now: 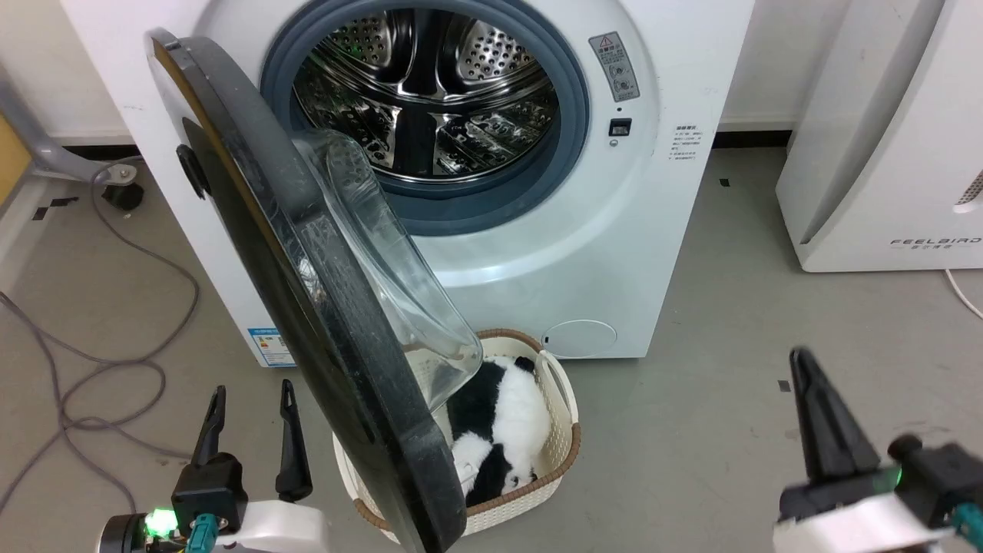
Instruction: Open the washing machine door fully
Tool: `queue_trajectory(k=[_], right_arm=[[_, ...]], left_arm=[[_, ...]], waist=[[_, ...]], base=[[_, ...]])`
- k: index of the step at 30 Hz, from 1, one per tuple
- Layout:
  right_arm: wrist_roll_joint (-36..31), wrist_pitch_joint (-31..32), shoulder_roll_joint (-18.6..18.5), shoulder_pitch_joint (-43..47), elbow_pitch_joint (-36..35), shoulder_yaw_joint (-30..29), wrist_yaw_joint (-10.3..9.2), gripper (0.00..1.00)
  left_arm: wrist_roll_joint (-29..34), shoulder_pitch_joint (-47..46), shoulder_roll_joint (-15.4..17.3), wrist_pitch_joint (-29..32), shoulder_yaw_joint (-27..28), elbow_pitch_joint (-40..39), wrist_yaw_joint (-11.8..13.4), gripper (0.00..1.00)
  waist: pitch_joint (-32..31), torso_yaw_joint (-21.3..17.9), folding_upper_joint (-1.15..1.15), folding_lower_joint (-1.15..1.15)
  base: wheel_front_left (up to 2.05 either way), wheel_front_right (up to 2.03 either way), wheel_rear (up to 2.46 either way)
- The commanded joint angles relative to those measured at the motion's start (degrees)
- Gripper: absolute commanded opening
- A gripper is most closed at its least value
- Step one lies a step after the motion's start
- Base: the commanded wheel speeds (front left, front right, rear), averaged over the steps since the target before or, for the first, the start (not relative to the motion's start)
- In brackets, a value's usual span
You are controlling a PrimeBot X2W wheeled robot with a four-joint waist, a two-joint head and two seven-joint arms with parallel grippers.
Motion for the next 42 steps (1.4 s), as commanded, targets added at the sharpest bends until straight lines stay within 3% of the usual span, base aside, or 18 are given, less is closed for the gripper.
queue_trajectory(k=[1,2,4,16,17,18,19,30,32,42], right_arm=[[-0.3,-0.23,0.79,1.54,0.13,-0.42,0.03,0.0],[-0.05,-0.23,1.31,2.48,0.66,-0.35,0.03,0.03],[0.56,-0.23,2.08,3.72,0.96,-0.33,0.03,1.0],[-1.06,-0.24,3.32,5.5,3.6,-0.67,0.03,1.0],[-1.22,-0.24,3.34,5.51,3.57,-0.78,0.03,1.0],[-1.43,-0.24,3.35,5.5,3.53,-0.86,0.03,1.0],[-1.52,-0.24,3.36,5.49,3.48,-0.92,0.03,1.0],[-1.09,-0.24,3.38,6.06,2.99,-1.33,0.03,1.0],[-1.14,-0.24,3.38,6.24,2.92,-1.27,0.03,1.0],[-0.77,-0.24,3.38,6.55,2.87,-0.94,0.03,1.0]], left_arm=[[0.07,0.54,0.34,-0.3,-0.01,-0.05,-0.17,1.0],[0.06,0.52,0.33,-0.3,-0.02,-0.01,-0.22,1.0],[0.05,0.5,0.32,-0.3,-0.04,0.03,-0.28,1.0],[0.09,0.78,0.27,-0.3,0.13,0.19,-0.07,1.0],[0.03,0.7,0.26,-0.3,0.22,0.09,-0.03,0.67],[0.03,0.61,0.26,-0.3,0.37,-0.2,0.09,0.16],[0.01,0.61,0.25,-0.3,0.42,-0.45,0.1,0.0],[1.63,-1.23,1.62,-0.3,0.63,-13.21,0.87,0.0],[2.31,-1.69,1.71,-0.3,-1.06,-18.67,0.47,0.0],[3.78,-3.0,1.2,-0.3,-12.14,-27.89,-3.45,0.0]], waist=[[-0.08,0.13,0.0,0.0],[-0.15,0.23,0.0,0.0],[-0.24,0.35,0.0,0.0],[-0.89,0.45,0.0,0.0],[-0.95,0.51,0.0,0.0],[-1.02,0.54,0.0,0.0],[-1.11,0.58,0.0,0.0],[-1.7,1.24,0.0,0.0],[-1.87,1.44,0.0,0.0],[-2.6,2.29,0.0,0.0]], base=[[0.0,0.0,0.0],[0.0,0.0,0.0],[0.0,0.0,0.0],[0.0,0.0,0.0],[0.0,0.0,0.0],[0.0,0.0,0.0],[0.0,0.0,0.0],[0.0,0.0,0.0],[0.0,0.0,0.0],[0.0,0.0,0.0]])
